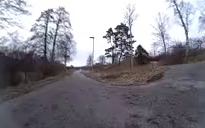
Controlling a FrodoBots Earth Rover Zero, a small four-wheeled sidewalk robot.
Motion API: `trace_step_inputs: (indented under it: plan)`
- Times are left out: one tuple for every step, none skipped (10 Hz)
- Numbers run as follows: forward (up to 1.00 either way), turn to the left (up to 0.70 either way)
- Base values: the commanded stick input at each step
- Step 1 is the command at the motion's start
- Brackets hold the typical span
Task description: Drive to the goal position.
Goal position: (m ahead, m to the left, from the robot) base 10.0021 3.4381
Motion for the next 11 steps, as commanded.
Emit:
trace_step_inputs:
  plan:
    - [0.50, 0.00]
    - [0.50, 0.00]
    - [0.50, 0.00]
    - [0.50, 0.00]
    - [0.50, 0.00]
    - [0.50, 0.00]
    - [0.50, 0.00]
    - [0.50, 0.00]
    - [0.50, 0.00]
    - [0.50, 0.00]
    - [0.50, 0.00]
